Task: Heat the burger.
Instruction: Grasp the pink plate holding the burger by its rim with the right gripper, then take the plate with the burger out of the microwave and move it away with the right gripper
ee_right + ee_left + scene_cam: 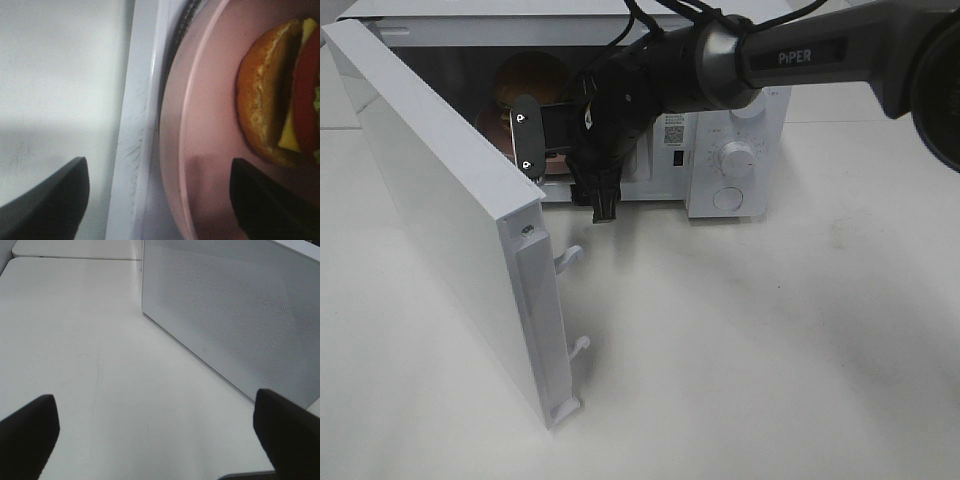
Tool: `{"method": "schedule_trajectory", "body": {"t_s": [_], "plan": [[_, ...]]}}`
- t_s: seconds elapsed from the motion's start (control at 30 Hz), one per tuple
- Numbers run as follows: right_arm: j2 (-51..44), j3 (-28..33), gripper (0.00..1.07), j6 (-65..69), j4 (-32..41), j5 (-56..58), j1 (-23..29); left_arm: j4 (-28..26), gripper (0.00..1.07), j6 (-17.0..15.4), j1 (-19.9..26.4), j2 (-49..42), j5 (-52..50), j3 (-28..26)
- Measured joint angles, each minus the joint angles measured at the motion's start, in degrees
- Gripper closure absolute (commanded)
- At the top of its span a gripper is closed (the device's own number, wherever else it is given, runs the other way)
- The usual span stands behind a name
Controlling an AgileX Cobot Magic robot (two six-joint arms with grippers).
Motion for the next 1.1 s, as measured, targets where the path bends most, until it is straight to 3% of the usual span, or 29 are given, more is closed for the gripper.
{"method": "schedule_trajectory", "body": {"t_s": [0.37,0.43,0.53,0.6,0.73,1.1], "plan": [[1.8,-1.0,0.35,-0.1,0.6,0.1,-1.7,0.0,0.09,0.0,0.0,0.0,0.0,0.0],[2.5,-1.1,0.54,-1.2,1.2,0.0,-2.2,0.0,0.09,0.0,0.0,0.0,0.0,0.0],[2.6,-1.1,0.61,-1.3,1.3,0.0,-2.2,0.0,0.09,0.0,0.0,0.0,0.0,0.0],[2.7,-1.4,0.95,-1.8,1.7,-0.3,-2.2,0.0,0.09,0.0,0.0,0.0,0.0,0.0],[2.2,-1.5,1.07,-2.8,1.6,-0.2,-1.7,0.0,0.09,0.0,0.0,0.0,0.0,0.0],[0.4,-1.5,1.07,-12.9,5.7,3.3,-1.9,0.0,0.09,0.0,0.0,0.0,0.0,0.0]]}}
